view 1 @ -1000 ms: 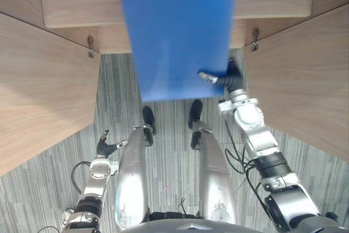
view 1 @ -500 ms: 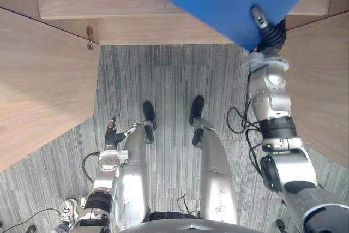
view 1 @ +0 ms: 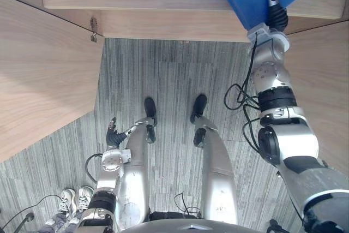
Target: Walk over to the cabinet, pick up the folder, carry it to the office cabinet, place the folder inside the office cabinet, then close the office cabinet door
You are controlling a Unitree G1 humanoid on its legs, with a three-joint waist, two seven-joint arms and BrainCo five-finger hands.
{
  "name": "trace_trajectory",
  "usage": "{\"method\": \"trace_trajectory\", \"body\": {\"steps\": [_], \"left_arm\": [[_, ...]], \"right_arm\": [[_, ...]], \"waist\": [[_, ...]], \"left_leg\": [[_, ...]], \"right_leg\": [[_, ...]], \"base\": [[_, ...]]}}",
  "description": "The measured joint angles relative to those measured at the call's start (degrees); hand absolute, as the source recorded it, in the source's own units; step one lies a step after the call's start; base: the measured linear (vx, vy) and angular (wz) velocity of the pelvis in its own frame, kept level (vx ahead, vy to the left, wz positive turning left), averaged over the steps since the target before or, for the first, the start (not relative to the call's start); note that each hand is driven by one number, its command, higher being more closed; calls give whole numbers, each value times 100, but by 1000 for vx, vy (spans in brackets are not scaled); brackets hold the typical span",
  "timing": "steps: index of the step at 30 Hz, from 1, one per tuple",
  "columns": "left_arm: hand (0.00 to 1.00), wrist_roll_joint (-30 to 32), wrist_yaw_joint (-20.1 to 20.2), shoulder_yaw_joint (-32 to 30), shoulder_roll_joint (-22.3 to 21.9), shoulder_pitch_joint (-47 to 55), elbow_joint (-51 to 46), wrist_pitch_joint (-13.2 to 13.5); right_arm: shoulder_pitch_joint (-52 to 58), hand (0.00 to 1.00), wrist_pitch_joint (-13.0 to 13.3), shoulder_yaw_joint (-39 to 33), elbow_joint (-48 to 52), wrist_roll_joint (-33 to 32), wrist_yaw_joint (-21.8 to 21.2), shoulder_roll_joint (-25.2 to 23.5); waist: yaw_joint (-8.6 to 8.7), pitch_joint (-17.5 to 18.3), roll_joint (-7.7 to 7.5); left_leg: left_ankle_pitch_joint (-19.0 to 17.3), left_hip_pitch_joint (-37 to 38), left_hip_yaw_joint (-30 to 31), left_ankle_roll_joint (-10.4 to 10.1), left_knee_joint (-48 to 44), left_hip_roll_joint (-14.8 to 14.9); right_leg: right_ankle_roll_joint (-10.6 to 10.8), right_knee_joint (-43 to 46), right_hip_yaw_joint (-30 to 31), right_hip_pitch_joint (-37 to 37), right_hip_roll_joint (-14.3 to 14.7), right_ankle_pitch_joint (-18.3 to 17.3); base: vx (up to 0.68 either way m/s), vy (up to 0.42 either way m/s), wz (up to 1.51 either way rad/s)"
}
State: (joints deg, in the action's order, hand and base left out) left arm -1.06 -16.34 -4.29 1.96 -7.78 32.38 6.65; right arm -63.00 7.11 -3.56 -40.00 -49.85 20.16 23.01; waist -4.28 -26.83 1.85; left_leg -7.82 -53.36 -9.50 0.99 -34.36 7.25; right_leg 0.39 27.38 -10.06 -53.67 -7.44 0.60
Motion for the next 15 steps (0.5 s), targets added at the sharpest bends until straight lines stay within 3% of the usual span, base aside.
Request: {"method": "trace_trajectory", "body": {"steps": [5, 6, 15], "left_arm": [[0, -101, -121, 0, -16, -111, 80, -32], [0, -110, -165, 2, -43, -155, 106, -50], [0, -144, -345, 2, -107, -248, 197, -57]], "right_arm": [[-305, 100, 8, -6, -219, -289, 143, -5], [-334, 0, 34, -7, -219, -402, 205, -10], [-482, 0, 301, -226, -195, -717, 427, -276]], "waist": [[11, 4, 7], [12, 15, 26], [55, 17, 29]], "left_leg": [[65, -40, 23, -13, 61, -11], [85, -65, 35, -13, 72, -17], [267, -66, 89, -60, 300, -54]], "right_leg": [[-18, -47, -32, -27, -1, 41], [-26, -54, -57, -36, -6, 47], [-82, -115, -157, -49, -28, 93]], "base": [[8, -4, 2], [23, -12, 8], [22, -16, 7]]}}
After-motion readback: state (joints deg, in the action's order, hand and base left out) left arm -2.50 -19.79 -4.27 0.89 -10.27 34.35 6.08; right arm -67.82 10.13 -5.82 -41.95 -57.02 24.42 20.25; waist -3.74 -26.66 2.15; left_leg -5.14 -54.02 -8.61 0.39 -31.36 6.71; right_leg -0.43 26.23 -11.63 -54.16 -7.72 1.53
